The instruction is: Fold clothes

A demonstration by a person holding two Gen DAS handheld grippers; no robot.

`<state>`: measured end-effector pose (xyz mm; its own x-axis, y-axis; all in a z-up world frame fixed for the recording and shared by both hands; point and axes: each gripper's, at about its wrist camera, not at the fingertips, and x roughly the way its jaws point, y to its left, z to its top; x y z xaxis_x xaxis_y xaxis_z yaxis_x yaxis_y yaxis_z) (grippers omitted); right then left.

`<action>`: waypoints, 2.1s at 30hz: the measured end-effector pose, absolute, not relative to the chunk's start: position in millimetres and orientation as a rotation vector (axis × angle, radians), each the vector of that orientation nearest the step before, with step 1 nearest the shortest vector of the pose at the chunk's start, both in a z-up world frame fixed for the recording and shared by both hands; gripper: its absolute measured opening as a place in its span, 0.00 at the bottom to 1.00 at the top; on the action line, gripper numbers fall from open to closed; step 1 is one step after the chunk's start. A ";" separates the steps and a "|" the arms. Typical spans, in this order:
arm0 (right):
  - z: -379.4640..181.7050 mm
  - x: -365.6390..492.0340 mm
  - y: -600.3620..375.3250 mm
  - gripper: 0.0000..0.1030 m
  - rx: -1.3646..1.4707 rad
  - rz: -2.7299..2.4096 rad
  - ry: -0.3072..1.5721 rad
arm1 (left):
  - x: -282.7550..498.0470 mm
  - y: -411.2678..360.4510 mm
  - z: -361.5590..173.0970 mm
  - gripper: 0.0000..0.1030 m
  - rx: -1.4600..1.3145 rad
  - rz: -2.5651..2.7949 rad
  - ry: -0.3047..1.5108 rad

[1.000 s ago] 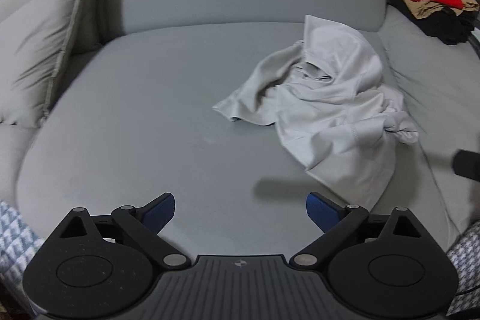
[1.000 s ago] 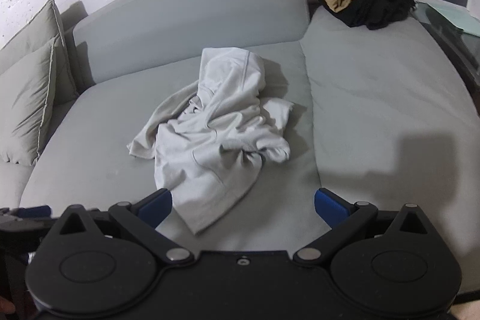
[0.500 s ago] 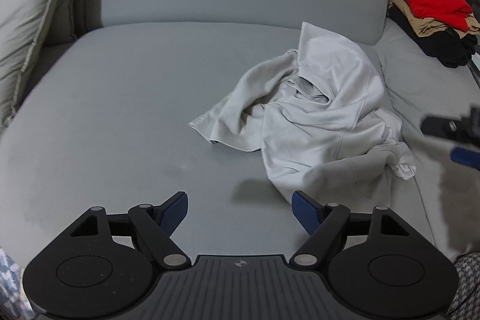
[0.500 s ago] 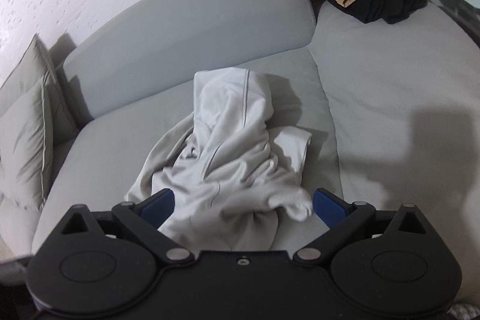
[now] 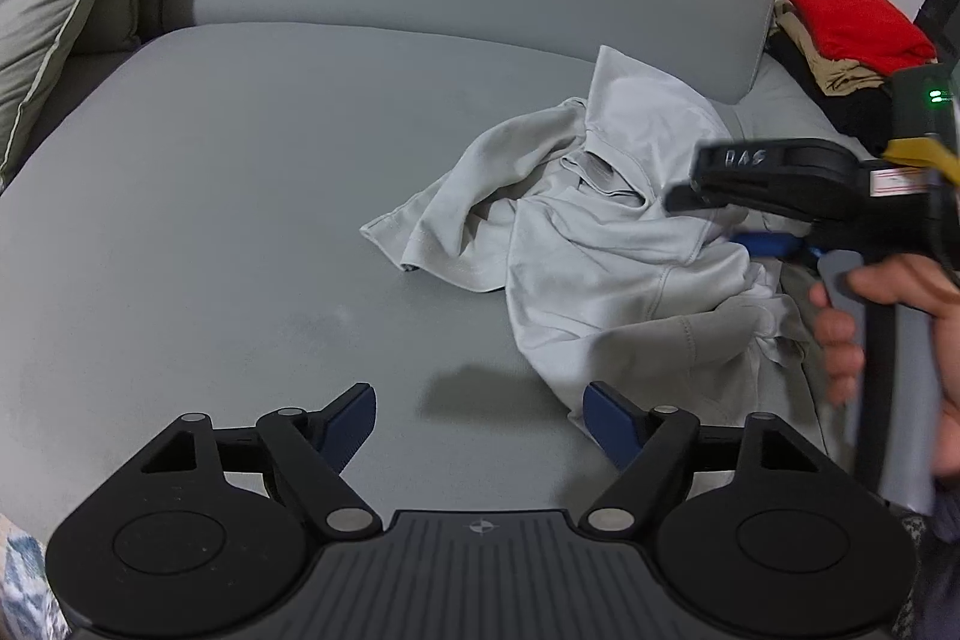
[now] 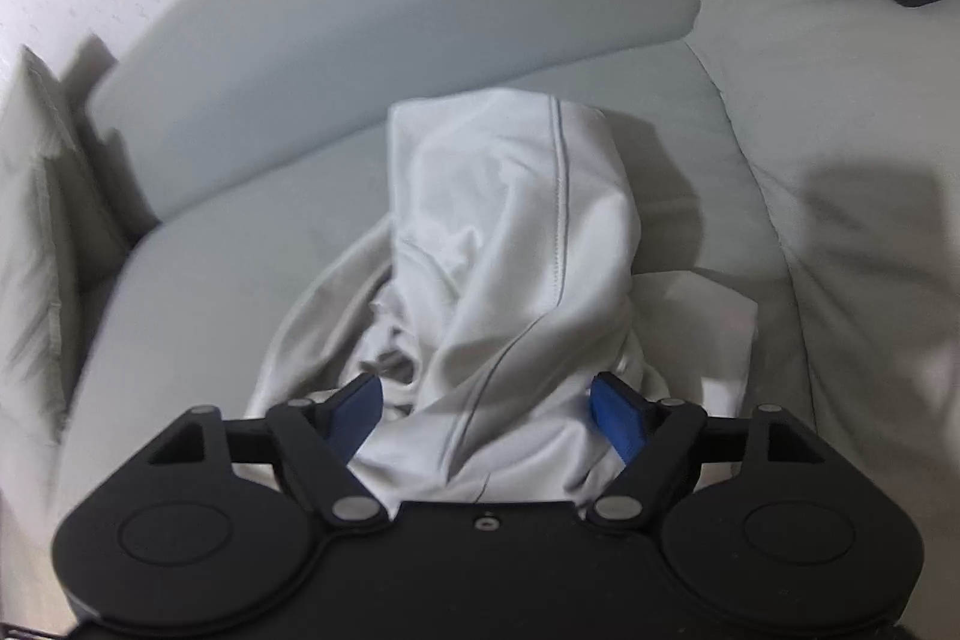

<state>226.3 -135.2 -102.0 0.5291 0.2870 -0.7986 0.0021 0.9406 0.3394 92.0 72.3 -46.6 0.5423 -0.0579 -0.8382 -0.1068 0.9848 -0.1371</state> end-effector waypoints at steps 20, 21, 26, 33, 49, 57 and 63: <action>-59.9 83.3 -305.4 0.47 0.538 -0.026 0.975 | 41.4 38.0 -35.6 0.66 -0.190 -0.188 0.941; -54.7 77.0 -302.3 0.54 0.539 0.000 0.968 | 40.0 38.1 -36.0 0.66 -0.193 -0.187 0.944; -59.1 73.1 -274.0 0.89 0.559 0.115 1.022 | 36.8 36.2 -37.4 0.66 -0.216 -0.187 0.960; -109.7 109.7 -240.2 0.36 0.651 0.085 1.117 | 30.2 47.6 -33.1 0.66 -0.220 -0.175 0.939; 60.2 79.7 -182.3 0.27 0.899 0.513 0.480 | 6.7 118.1 15.6 0.67 -0.279 -0.049 0.728; -20.9 16.2 -206.4 0.61 0.790 0.476 1.035 | -17.6 138.9 14.7 0.66 -0.344 -0.085 0.797; 28.1 -0.4 -267.4 0.72 0.763 0.407 0.822 | -23.8 129.9 21.8 0.76 -0.293 -0.186 0.749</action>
<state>-0.4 -267.4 28.1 0.6267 0.5950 -0.5031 -0.0389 0.6688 0.7425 -23.8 129.9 21.8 0.7190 -0.2688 -0.6409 0.0615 0.9432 -0.3266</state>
